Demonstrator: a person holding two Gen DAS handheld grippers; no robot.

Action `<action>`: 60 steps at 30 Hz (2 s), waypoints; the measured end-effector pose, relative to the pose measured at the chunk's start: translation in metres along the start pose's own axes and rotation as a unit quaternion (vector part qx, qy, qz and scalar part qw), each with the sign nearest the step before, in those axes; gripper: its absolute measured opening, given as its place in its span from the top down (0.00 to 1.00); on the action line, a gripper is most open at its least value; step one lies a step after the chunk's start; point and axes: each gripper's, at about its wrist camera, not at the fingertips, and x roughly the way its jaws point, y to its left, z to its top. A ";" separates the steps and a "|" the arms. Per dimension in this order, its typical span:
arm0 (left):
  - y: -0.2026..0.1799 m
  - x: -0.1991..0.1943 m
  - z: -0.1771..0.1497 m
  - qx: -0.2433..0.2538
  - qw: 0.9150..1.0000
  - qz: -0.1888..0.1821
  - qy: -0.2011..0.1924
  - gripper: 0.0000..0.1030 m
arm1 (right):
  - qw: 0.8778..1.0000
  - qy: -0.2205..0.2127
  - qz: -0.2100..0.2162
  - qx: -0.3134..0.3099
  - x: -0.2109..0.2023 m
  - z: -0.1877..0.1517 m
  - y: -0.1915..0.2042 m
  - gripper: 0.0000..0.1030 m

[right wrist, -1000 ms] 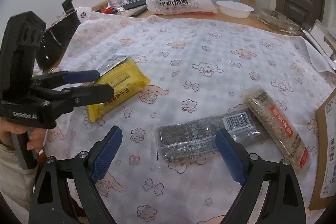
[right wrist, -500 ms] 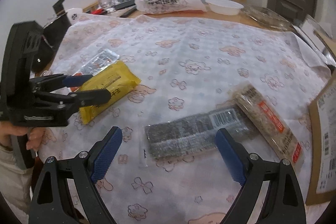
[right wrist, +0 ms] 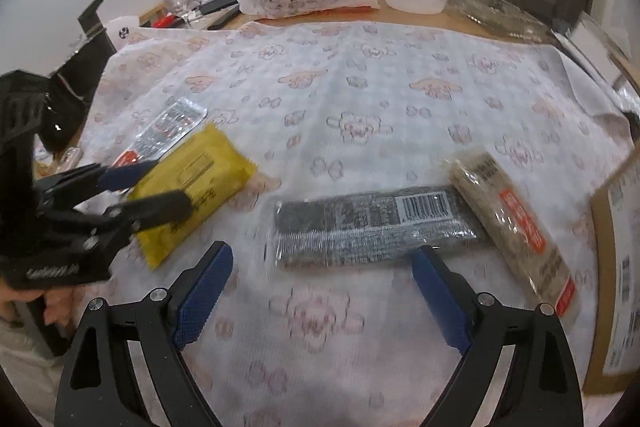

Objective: Organize snacks
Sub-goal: 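Grasp the dark seaweed pack with the right gripper while the left grasps the yellow pack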

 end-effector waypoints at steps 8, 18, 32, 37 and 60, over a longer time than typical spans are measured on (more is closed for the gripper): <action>0.009 -0.003 0.000 -0.021 1.000 -0.009 -0.005 0.38 | 0.999 -0.020 0.017 -0.018 -0.005 0.016 0.004 0.13; 0.012 -0.002 0.001 -0.032 0.999 -0.013 -0.008 0.38 | 0.997 -0.016 0.051 -0.050 0.024 0.047 -0.003 0.16; 0.002 -0.005 -0.005 -0.015 1.000 -0.024 0.000 0.38 | 0.997 0.030 0.059 -0.040 -0.004 0.002 -0.002 0.38; -0.008 -0.003 -0.007 0.001 1.000 -0.012 0.004 0.32 | 0.999 0.029 0.000 -0.022 -0.025 -0.018 -0.010 0.39; -0.028 0.005 -0.005 0.016 0.998 0.066 -0.008 0.37 | 0.997 -0.038 -0.069 0.007 -0.042 -0.041 -0.037 0.66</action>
